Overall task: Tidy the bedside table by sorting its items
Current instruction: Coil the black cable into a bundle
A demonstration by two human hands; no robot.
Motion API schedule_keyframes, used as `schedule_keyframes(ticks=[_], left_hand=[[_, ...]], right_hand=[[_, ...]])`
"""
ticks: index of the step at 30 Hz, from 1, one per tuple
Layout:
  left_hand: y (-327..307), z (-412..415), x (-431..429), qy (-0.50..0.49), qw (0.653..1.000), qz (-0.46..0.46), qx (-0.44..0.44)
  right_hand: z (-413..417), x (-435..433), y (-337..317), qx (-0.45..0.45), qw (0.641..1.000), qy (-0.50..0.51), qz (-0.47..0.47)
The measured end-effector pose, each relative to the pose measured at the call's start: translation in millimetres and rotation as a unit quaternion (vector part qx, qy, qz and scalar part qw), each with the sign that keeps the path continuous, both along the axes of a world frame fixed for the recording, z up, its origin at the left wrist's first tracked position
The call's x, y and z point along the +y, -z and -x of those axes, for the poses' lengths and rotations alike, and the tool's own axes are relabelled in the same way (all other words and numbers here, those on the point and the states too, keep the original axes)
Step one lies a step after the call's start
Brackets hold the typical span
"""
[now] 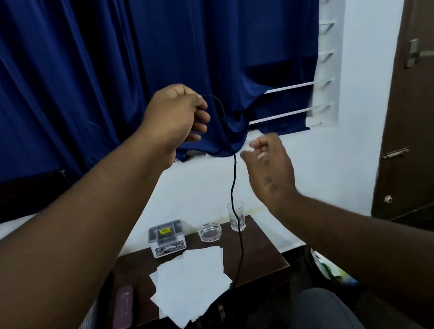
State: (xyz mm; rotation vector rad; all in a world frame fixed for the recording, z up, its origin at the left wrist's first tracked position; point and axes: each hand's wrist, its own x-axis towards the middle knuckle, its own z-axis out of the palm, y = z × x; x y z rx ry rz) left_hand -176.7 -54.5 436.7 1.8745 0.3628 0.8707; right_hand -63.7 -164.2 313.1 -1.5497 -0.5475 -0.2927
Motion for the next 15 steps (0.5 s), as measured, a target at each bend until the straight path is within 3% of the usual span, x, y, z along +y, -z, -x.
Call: schedule_keyframes(ticks=[3, 6, 15], left_hand=[[-6, 0, -3, 0.001, 1.0, -0.007, 0.001], [-11, 1, -1, 0.011, 1.0, 0.011, -0.003], [-23, 14, 12, 0.11, 0.987, 0.107, 0.041]], right_hand=[[4, 10, -38, -0.044, 0.993, -0.078, -0.072], [6, 16, -64, -0.07, 0.983, -0.152, -0.078], [-2, 25, -85, -0.071, 0.972, -0.201, -0.103]])
